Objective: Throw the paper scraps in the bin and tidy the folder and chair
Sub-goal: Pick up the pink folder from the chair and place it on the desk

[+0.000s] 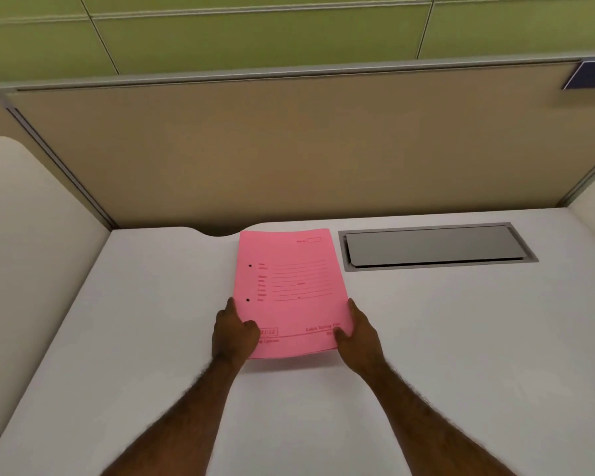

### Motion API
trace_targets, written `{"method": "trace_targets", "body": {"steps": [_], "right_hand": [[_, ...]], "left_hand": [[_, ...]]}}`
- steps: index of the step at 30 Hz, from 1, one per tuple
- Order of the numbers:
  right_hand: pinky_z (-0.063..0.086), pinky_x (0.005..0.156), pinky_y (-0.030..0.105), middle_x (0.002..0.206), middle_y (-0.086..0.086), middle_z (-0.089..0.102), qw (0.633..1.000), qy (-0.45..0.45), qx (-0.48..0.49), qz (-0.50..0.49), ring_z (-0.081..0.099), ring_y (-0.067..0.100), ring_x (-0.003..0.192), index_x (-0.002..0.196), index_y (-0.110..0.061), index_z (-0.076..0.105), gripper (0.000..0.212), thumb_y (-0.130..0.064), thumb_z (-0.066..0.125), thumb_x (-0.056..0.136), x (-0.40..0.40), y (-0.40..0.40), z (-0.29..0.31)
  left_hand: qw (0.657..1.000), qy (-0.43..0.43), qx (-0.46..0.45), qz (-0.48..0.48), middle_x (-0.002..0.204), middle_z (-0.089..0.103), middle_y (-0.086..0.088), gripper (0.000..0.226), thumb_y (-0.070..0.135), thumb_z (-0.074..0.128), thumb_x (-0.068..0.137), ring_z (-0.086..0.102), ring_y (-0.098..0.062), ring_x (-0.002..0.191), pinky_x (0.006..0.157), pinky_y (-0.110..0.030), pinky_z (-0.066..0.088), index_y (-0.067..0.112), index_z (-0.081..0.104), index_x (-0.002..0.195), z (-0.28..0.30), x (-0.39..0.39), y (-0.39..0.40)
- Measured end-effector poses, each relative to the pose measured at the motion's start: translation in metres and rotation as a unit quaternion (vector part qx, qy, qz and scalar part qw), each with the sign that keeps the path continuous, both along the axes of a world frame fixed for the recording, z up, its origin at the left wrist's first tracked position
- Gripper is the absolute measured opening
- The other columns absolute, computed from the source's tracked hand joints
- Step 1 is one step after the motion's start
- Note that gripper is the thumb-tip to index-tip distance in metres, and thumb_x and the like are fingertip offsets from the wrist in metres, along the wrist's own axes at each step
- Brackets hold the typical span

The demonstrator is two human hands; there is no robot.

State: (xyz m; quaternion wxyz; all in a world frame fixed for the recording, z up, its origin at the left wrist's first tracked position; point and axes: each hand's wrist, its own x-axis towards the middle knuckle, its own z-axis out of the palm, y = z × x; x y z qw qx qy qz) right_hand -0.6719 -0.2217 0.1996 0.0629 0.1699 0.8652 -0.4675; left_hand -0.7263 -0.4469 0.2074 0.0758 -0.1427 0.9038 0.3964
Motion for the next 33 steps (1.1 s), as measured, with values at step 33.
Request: {"method": "trace_targets", "body": {"steps": [33], "right_hand": [[0.000, 0.121, 0.043, 0.163, 0.005, 0.000, 0.940, -0.028, 0.312, 0.138, -0.005, 0.023, 0.149, 0.154, -0.017, 0.004, 0.075, -0.063, 0.010, 0.095, 0.088, -0.027, 0.014]], "left_hand": [[0.929, 0.066, -0.263, -0.250, 0.163, 0.007, -0.005, 0.060, 0.041, 0.026, 0.104, 0.005, -0.022, 0.150, 0.121, -0.037, 0.006, 0.013, 0.010, 0.155, 0.015, 0.097, -0.018]]}}
